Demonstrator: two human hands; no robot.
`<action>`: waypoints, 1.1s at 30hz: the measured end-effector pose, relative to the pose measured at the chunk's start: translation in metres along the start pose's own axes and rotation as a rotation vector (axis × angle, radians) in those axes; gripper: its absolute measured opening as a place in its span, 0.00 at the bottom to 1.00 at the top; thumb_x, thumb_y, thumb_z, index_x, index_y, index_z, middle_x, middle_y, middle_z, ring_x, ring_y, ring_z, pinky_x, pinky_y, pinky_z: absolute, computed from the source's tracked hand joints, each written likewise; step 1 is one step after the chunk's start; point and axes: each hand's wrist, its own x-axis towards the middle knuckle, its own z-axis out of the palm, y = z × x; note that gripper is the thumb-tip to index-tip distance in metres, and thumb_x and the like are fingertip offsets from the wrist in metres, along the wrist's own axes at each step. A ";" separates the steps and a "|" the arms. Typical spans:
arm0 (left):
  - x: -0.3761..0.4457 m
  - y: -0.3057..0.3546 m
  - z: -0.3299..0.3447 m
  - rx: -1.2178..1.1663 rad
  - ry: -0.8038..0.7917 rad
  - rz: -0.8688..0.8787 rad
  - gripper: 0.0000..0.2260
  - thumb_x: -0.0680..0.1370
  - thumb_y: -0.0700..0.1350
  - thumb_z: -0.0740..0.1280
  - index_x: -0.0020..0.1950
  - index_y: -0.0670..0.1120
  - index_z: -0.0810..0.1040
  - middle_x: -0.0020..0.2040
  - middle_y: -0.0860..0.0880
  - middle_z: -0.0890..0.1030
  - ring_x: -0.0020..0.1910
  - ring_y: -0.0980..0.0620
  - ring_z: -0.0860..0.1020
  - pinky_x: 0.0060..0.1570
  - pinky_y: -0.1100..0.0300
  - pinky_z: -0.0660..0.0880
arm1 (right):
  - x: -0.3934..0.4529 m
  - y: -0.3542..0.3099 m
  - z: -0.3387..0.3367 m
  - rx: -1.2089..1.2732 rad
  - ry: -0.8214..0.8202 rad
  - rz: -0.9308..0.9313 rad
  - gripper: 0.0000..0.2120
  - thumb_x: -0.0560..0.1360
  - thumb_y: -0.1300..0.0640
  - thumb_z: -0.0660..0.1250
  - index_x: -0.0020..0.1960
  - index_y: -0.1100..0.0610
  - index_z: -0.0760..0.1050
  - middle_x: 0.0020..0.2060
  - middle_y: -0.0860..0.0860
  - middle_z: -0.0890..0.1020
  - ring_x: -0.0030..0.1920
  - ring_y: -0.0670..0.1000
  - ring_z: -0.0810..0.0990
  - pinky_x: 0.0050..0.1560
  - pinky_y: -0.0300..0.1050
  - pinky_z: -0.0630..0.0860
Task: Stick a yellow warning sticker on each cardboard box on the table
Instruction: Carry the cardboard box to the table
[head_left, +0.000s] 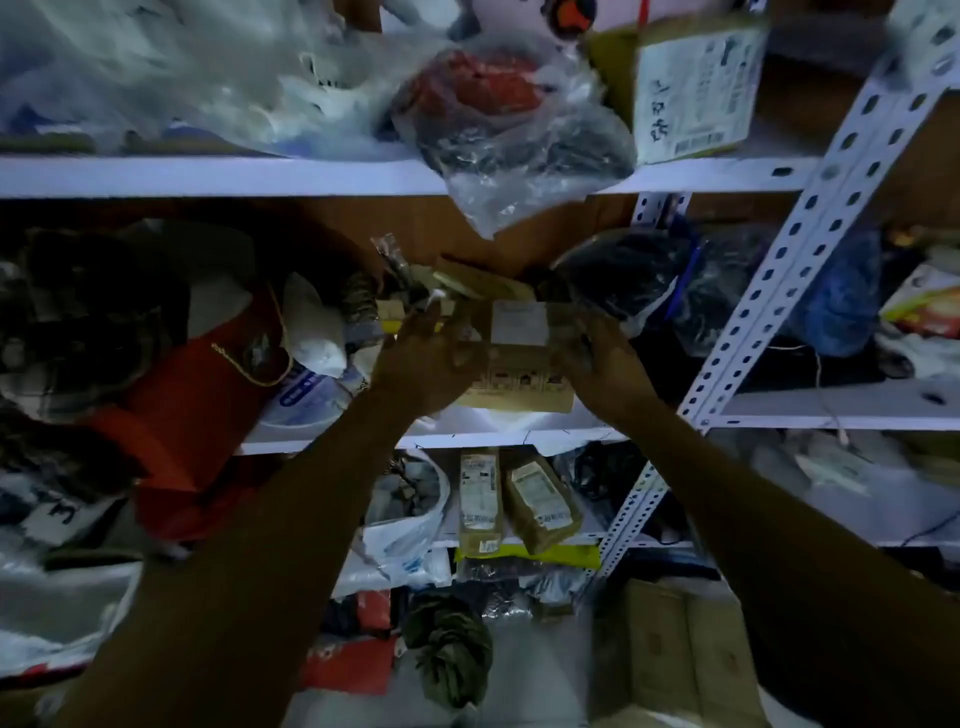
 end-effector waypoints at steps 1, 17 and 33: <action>0.009 -0.003 0.004 -0.087 0.003 -0.032 0.35 0.76 0.67 0.58 0.79 0.52 0.63 0.81 0.42 0.57 0.78 0.37 0.58 0.73 0.39 0.62 | 0.008 0.006 0.004 0.046 0.020 0.048 0.23 0.81 0.57 0.65 0.73 0.63 0.67 0.67 0.64 0.74 0.67 0.64 0.73 0.67 0.59 0.71; 0.060 0.007 0.082 -1.395 0.251 -0.410 0.21 0.81 0.35 0.63 0.70 0.55 0.71 0.59 0.50 0.82 0.54 0.50 0.82 0.54 0.52 0.79 | 0.045 0.054 0.051 0.679 0.126 0.327 0.33 0.77 0.53 0.64 0.79 0.54 0.58 0.75 0.57 0.68 0.73 0.56 0.70 0.71 0.61 0.70; 0.053 0.022 0.049 -1.461 0.238 -0.377 0.21 0.81 0.36 0.64 0.71 0.53 0.71 0.51 0.59 0.85 0.48 0.56 0.84 0.48 0.55 0.82 | 0.045 0.041 0.044 0.792 0.250 0.285 0.28 0.75 0.54 0.63 0.75 0.50 0.65 0.66 0.55 0.77 0.63 0.50 0.79 0.57 0.45 0.80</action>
